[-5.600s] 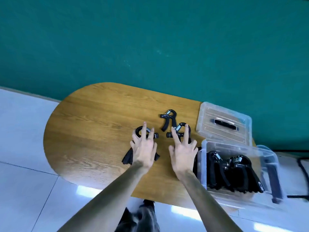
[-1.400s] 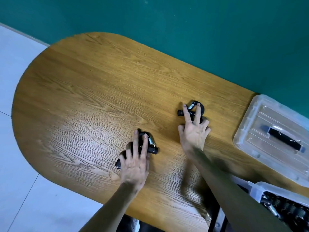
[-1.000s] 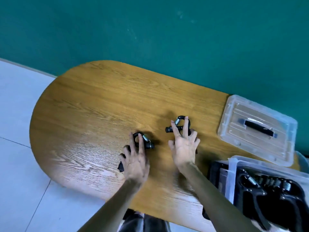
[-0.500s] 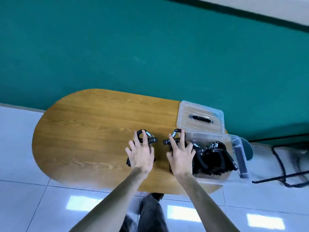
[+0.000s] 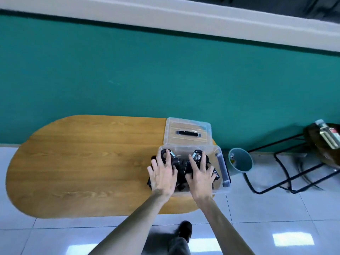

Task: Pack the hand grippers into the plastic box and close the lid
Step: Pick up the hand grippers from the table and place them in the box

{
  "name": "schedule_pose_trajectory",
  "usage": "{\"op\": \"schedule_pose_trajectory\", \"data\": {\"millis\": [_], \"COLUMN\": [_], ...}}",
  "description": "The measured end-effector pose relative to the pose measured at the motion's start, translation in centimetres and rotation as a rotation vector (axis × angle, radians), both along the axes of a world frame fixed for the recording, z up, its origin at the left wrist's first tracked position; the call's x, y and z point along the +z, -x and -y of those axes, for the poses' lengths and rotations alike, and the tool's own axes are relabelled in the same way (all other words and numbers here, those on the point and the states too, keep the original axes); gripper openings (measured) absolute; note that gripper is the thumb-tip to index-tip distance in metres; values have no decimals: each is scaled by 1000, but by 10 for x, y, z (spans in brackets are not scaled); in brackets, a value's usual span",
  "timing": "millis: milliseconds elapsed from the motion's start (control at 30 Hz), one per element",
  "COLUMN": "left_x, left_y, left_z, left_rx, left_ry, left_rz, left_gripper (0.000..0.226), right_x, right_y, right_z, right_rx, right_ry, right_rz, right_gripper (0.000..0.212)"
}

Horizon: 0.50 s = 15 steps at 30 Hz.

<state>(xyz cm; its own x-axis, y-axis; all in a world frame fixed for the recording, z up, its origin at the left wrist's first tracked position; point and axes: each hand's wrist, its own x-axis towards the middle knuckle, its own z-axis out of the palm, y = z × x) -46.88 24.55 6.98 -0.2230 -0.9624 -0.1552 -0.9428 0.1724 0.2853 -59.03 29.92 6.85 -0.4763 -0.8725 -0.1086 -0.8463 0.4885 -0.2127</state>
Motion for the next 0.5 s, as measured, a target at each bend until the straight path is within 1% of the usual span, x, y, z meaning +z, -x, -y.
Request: {"op": "schedule_pose_trajectory", "data": {"millis": [133,300,500], "left_x": [-8,-26,-59], "left_y": [41,84,103], "left_z": [-3,-1,16], "left_rx": [33,99,109], "left_ry": [-22,-88,-121], "left_rz": [49,107,188], "left_gripper": [67,68,68], "right_x": [-7,-34,-72], "right_y": [49,102,122], "right_z": [0,5,22], "right_rx": [13,67,134], "right_ry": [-49,-103,-165], "right_rz": [40,92,159], "right_gripper": [72,73,69]}}
